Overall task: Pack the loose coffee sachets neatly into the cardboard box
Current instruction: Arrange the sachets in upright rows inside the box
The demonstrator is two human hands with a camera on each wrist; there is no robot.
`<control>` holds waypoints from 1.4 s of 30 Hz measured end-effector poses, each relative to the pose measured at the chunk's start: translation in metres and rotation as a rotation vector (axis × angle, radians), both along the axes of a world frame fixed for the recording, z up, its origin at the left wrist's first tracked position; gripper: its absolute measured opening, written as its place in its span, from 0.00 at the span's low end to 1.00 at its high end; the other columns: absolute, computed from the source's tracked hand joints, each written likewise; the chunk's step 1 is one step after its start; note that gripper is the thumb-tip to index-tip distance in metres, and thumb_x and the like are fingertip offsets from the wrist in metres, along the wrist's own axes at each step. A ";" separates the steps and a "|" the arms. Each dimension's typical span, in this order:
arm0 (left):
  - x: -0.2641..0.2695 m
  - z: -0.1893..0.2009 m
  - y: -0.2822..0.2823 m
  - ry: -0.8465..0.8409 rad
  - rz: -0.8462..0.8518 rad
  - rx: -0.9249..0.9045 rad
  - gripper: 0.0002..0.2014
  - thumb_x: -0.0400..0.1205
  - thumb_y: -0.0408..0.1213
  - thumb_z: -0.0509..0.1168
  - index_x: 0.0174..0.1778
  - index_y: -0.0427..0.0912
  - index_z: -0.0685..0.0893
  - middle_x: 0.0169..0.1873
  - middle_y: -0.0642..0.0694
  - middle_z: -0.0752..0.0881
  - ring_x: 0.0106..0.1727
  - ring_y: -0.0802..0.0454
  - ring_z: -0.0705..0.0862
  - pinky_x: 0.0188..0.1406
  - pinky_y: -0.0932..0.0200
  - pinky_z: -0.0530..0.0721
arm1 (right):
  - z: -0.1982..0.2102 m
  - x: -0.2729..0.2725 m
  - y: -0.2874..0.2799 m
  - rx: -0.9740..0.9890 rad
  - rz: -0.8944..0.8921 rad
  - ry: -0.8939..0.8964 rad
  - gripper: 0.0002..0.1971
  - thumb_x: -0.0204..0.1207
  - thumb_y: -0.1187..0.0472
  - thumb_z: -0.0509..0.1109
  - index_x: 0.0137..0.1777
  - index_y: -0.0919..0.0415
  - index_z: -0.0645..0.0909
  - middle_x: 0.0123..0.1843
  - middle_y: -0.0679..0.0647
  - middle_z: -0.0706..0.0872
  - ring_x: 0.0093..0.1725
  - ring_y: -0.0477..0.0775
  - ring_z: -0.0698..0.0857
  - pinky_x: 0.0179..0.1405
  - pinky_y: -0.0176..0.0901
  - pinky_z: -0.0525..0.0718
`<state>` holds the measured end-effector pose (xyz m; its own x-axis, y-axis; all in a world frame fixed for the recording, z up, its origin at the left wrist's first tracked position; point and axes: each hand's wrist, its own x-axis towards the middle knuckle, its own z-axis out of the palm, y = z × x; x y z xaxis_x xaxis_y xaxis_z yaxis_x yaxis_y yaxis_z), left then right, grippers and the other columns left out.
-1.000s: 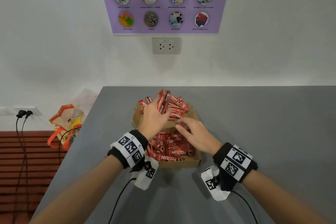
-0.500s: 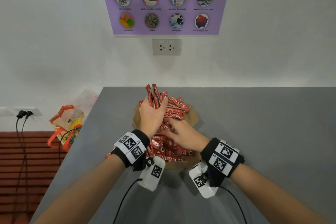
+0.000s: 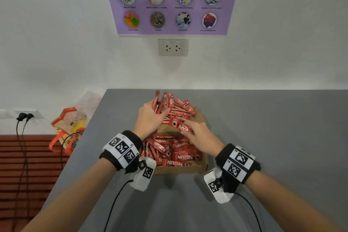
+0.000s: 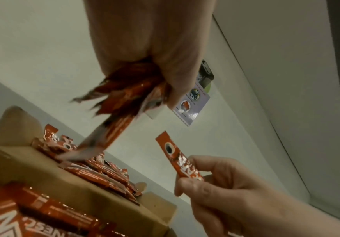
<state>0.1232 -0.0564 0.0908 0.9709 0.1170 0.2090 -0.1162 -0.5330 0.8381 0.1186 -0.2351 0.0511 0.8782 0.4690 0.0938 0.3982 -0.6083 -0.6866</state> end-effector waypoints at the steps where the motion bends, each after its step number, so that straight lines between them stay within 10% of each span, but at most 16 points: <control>1: -0.001 -0.002 0.001 0.055 -0.053 0.034 0.09 0.78 0.43 0.69 0.34 0.50 0.78 0.25 0.57 0.78 0.22 0.67 0.76 0.27 0.74 0.71 | -0.002 0.002 0.000 0.010 -0.006 -0.011 0.13 0.83 0.59 0.63 0.64 0.60 0.78 0.57 0.51 0.85 0.48 0.43 0.83 0.50 0.36 0.82; 6: -0.006 -0.010 0.000 0.197 -0.226 -0.057 0.07 0.75 0.46 0.72 0.39 0.48 0.84 0.28 0.56 0.84 0.30 0.65 0.83 0.44 0.63 0.81 | 0.000 0.001 -0.001 0.061 -0.010 -0.028 0.15 0.82 0.58 0.64 0.67 0.57 0.78 0.57 0.45 0.83 0.50 0.37 0.80 0.45 0.20 0.76; 11: -0.006 -0.012 -0.003 0.147 -0.128 -0.207 0.09 0.72 0.38 0.75 0.44 0.43 0.84 0.39 0.50 0.88 0.43 0.54 0.87 0.52 0.56 0.83 | 0.001 -0.002 0.001 0.101 0.013 0.007 0.11 0.84 0.53 0.59 0.57 0.56 0.79 0.45 0.41 0.82 0.40 0.32 0.81 0.42 0.25 0.77; 16: -0.006 -0.012 0.001 0.136 -0.140 -0.152 0.10 0.74 0.36 0.74 0.47 0.43 0.82 0.39 0.56 0.86 0.42 0.60 0.85 0.51 0.61 0.82 | 0.006 -0.002 -0.002 0.102 0.032 0.084 0.12 0.85 0.59 0.57 0.42 0.58 0.78 0.26 0.46 0.79 0.21 0.37 0.77 0.29 0.28 0.76; 26: -0.013 -0.010 -0.011 0.063 -0.186 -0.135 0.10 0.74 0.38 0.74 0.48 0.50 0.81 0.42 0.59 0.86 0.46 0.64 0.85 0.50 0.70 0.79 | 0.010 -0.005 -0.001 -0.004 -0.018 0.002 0.20 0.72 0.59 0.75 0.25 0.49 0.70 0.28 0.41 0.75 0.27 0.37 0.75 0.31 0.24 0.69; 34: -0.013 -0.017 -0.009 0.206 -0.359 0.016 0.08 0.73 0.39 0.75 0.44 0.49 0.84 0.40 0.56 0.88 0.41 0.62 0.86 0.50 0.61 0.82 | 0.012 -0.005 0.001 0.342 -0.211 0.095 0.04 0.74 0.61 0.74 0.44 0.55 0.81 0.35 0.48 0.89 0.28 0.43 0.88 0.33 0.30 0.84; 42: -0.015 -0.017 -0.009 0.185 -0.371 -0.049 0.07 0.76 0.42 0.72 0.45 0.56 0.80 0.43 0.56 0.87 0.46 0.61 0.86 0.52 0.62 0.83 | 0.018 -0.008 0.003 0.502 -0.193 0.089 0.19 0.73 0.59 0.74 0.62 0.58 0.73 0.43 0.47 0.88 0.32 0.48 0.89 0.33 0.39 0.88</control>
